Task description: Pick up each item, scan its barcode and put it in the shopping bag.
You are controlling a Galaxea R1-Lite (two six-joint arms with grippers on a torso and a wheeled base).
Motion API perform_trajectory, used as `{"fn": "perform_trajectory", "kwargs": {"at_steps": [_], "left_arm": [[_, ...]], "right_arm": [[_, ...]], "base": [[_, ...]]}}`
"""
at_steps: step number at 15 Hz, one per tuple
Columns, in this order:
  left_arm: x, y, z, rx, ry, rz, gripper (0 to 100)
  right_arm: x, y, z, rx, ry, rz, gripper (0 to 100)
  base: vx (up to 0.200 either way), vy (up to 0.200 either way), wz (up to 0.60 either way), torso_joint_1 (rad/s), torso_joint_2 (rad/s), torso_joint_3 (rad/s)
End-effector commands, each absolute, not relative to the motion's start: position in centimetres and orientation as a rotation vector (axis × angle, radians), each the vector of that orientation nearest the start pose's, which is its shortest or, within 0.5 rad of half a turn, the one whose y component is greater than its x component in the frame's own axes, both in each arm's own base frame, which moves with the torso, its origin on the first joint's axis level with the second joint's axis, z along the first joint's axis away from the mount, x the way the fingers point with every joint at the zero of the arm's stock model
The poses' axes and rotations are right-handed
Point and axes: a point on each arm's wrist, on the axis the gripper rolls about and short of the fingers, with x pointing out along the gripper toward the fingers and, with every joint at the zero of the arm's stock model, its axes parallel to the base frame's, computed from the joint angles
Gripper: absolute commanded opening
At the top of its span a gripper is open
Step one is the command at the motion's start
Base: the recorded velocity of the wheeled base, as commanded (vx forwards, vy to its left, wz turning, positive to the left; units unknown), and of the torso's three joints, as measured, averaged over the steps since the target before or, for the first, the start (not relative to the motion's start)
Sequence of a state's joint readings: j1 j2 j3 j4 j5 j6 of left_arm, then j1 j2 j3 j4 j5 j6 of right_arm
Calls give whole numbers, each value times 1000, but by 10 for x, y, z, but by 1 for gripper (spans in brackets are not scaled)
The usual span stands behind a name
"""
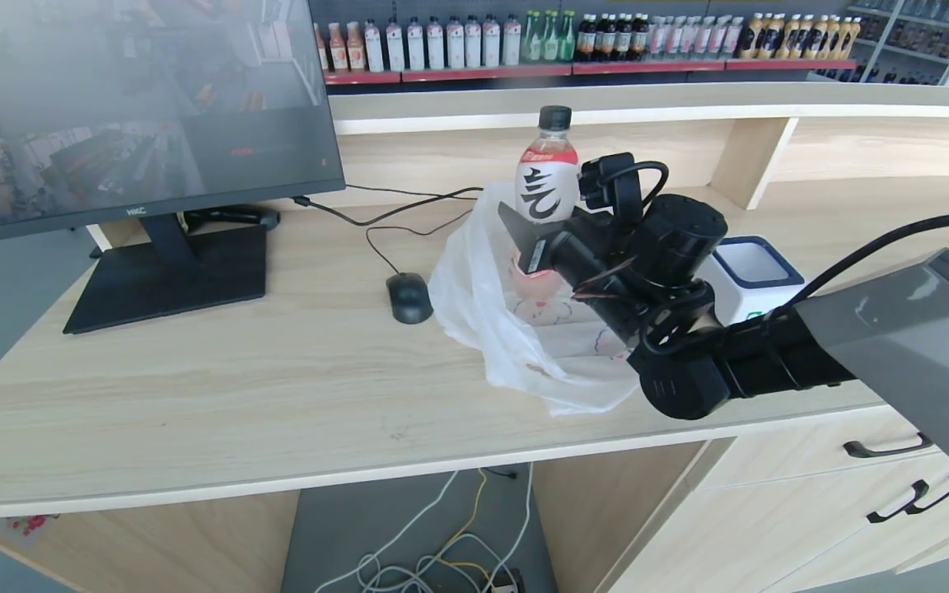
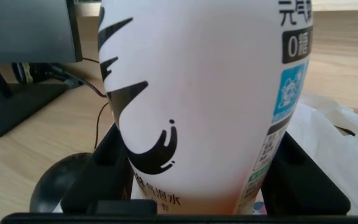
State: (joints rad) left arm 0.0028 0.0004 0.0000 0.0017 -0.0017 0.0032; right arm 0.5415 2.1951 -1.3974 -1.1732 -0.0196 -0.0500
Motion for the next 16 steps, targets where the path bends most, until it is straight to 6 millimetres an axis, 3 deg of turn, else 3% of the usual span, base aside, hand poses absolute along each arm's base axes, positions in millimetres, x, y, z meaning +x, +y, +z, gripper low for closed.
{"fn": "perform_trajectory", "kwargs": {"at_steps": [1, 11, 16], "left_arm": [[-23, 0, 75, 3, 2, 2, 100], [-23, 0, 75, 3, 2, 2, 100], [-23, 0, 75, 3, 2, 2, 100]], "right_arm": [[391, 236, 197, 53, -366, 508, 0], [396, 238, 182, 33, -360, 504, 0], [389, 235, 161, -7, -323, 505, 0]], "base": [[0, 0, 0, 0, 0, 0], [0, 0, 0, 0, 0, 0], [0, 0, 0, 0, 0, 0]]}}
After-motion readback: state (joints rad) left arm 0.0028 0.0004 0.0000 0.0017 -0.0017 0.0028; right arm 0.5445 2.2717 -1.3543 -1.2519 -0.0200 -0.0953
